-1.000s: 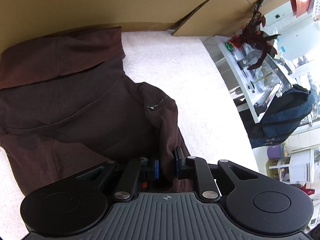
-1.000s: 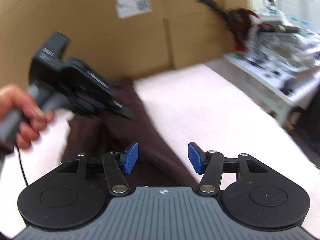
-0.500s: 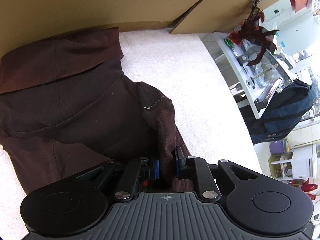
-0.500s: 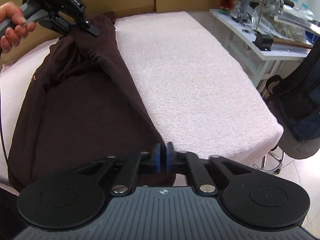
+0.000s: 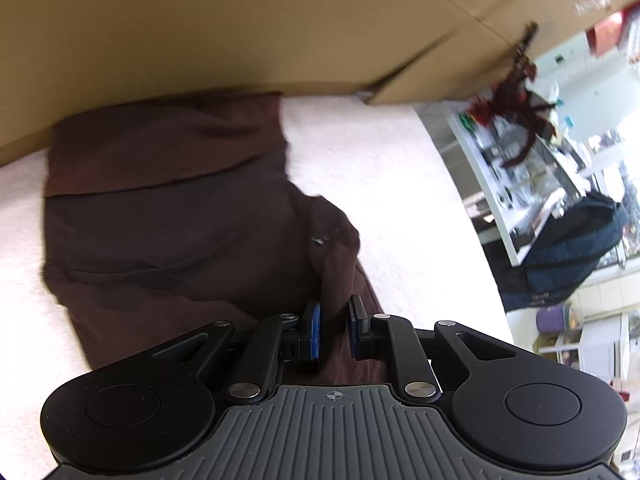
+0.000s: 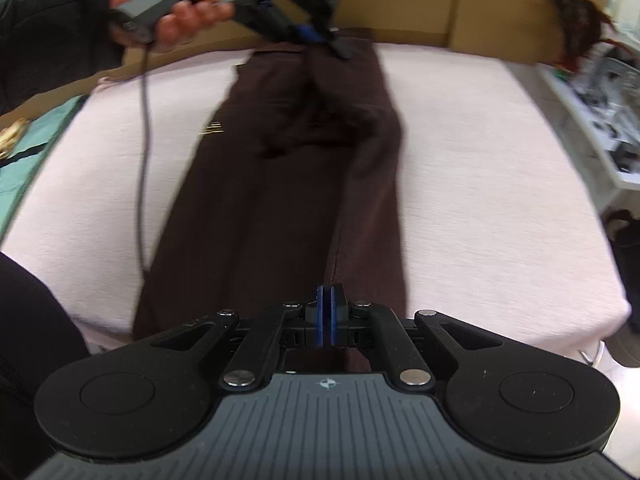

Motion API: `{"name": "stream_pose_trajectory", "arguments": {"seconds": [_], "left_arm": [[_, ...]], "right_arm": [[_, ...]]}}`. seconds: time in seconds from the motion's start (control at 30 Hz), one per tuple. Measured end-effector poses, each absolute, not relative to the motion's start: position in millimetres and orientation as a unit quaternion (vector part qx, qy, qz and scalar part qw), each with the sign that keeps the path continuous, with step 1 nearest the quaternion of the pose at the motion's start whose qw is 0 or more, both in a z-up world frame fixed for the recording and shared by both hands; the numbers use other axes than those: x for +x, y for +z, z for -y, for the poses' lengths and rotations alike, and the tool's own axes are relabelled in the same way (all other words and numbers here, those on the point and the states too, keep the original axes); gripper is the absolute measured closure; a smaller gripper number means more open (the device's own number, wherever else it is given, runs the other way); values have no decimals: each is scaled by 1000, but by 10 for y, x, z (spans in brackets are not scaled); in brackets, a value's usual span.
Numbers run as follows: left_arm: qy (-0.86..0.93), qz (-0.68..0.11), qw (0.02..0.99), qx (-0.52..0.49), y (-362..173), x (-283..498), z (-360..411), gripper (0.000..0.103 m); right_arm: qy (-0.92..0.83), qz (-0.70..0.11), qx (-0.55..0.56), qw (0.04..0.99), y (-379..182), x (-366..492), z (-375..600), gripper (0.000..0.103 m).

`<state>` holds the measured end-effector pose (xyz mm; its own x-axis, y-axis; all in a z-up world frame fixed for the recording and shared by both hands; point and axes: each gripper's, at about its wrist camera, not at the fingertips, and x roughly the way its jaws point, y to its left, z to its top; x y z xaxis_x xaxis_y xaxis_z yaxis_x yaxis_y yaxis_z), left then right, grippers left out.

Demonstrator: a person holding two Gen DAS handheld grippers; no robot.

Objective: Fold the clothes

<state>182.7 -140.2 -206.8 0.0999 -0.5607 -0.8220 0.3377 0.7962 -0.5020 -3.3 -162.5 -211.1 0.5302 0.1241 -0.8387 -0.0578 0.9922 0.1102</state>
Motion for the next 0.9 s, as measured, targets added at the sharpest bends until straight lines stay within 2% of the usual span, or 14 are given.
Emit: {"name": "stream_pose_trajectory", "arguments": {"seconds": [0.2, 0.27, 0.37, 0.43, 0.47, 0.53, 0.57, 0.6, 0.63, 0.7, 0.73, 0.83, 0.87, 0.9], "left_arm": [[-276, -605, 740, -96, -2184, 1867, 1219, 92], [-279, -603, 740, -104, -2177, 1858, 1180, 91], [-290, -599, 737, -118, -2124, 1833, 1144, 71], [-296, -599, 733, -129, -2098, 1814, 1122, 69], [-298, -601, 729, -135, -2096, 1803, 1107, 65], [-299, -605, 724, -144, -2103, 1784, 1092, 51], [-299, -606, 723, -144, -2107, 1772, 1105, 40], [-300, -607, 723, -140, -2110, 1758, 1131, 34], [-300, -608, 722, -137, -2112, 1743, 1157, 33], [-303, -611, 720, -128, -2118, 1708, 1240, 26], [-304, -612, 719, -123, -2131, 1692, 1290, 25], [-310, -614, 718, -104, -2179, 1650, 1428, 28], [-309, -614, 720, -96, -2195, 1644, 1467, 41], [-311, -612, 721, -92, -2193, 1649, 1485, 67]], "right_arm": [[73, -516, 47, 852, -2436, 223, 1460, 98], [76, -517, 66, 850, -2447, 228, 1511, 95], [74, -505, 115, 852, -2358, 161, 1683, 91], [57, -497, 143, 854, -2313, 100, 1815, 91], [45, -494, 155, 854, -2299, 60, 1881, 89], [23, -484, 178, 857, -2262, -4, 1991, 88], [14, -478, 187, 858, -2242, -28, 2038, 88], [7, -472, 193, 860, -2228, -36, 2074, 87], [0, -468, 196, 861, -2220, -30, 2104, 87], [-14, -460, 206, 864, -2207, -31, 2155, 70], [-20, -454, 215, 864, -2205, -57, 2166, 68], [-34, -440, 232, 867, -2200, -114, 2200, 67], [-38, -437, 234, 868, -2192, -136, 2210, 67], [-43, -435, 236, 868, -2184, -154, 2221, 67]]}}
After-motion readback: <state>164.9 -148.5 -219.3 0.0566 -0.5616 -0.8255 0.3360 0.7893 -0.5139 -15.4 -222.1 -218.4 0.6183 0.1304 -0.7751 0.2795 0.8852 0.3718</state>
